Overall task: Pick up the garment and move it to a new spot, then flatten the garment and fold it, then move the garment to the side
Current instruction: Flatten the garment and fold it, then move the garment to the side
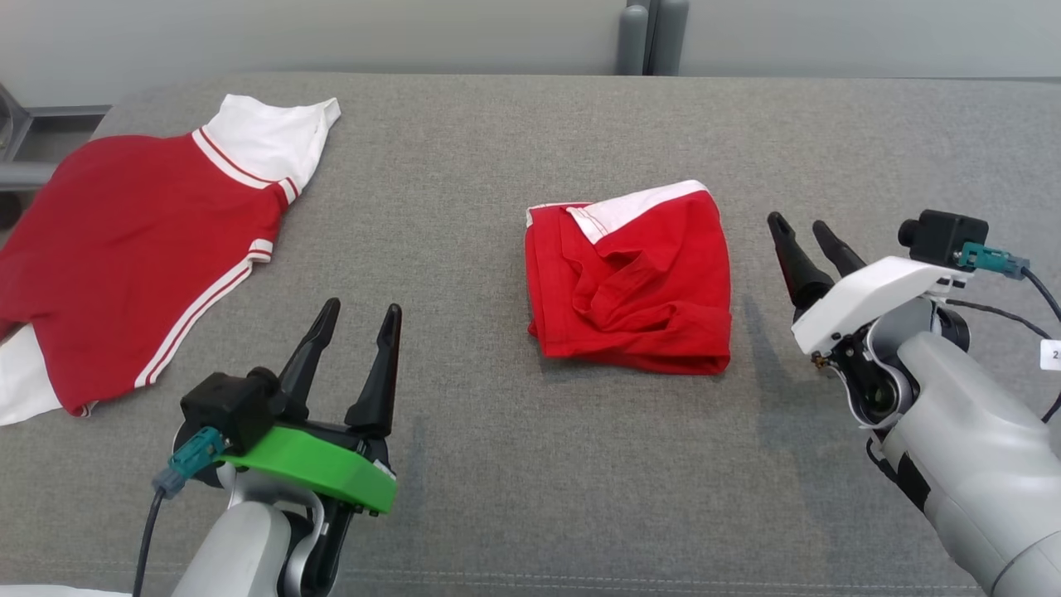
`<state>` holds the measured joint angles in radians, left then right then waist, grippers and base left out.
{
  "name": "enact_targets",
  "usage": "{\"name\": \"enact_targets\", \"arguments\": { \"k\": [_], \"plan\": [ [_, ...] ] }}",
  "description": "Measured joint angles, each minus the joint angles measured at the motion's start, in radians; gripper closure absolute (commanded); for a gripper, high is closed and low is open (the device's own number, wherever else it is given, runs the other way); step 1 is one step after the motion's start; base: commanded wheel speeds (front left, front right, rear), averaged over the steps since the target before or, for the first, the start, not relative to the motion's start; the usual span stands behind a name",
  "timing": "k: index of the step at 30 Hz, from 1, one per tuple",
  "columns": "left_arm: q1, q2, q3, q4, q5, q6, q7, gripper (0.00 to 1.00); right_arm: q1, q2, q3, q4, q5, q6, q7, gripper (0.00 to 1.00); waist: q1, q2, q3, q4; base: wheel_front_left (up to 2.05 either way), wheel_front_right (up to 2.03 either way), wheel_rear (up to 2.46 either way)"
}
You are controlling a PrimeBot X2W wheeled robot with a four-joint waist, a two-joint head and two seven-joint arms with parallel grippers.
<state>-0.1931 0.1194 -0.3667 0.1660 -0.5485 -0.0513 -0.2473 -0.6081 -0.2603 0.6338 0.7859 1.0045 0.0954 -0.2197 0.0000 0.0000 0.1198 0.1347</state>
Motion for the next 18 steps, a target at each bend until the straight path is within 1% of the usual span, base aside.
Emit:
{"name": "enact_targets", "arguments": {
  "k": [7, 18],
  "plan": [
    [-0.002, 0.001, -0.015, -0.008, 0.017, 0.0, 0.0, 0.0, 0.015, 0.006, -0.009, 0.046, 0.033, 0.0, 0.005, 0.0, 0.0, 0.0, 0.023, 0.022, 0.0, 0.0, 0.0],
    [-0.014, 0.001, -0.022, -0.007, 0.027, -0.001, 0.0, 0.0, 0.024, 0.012, -0.012, 0.114, 0.054, 0.001, 0.036, 0.0, 0.0, 0.0, 0.044, 0.087, 0.0, 0.0, 0.0]
  ]
}}
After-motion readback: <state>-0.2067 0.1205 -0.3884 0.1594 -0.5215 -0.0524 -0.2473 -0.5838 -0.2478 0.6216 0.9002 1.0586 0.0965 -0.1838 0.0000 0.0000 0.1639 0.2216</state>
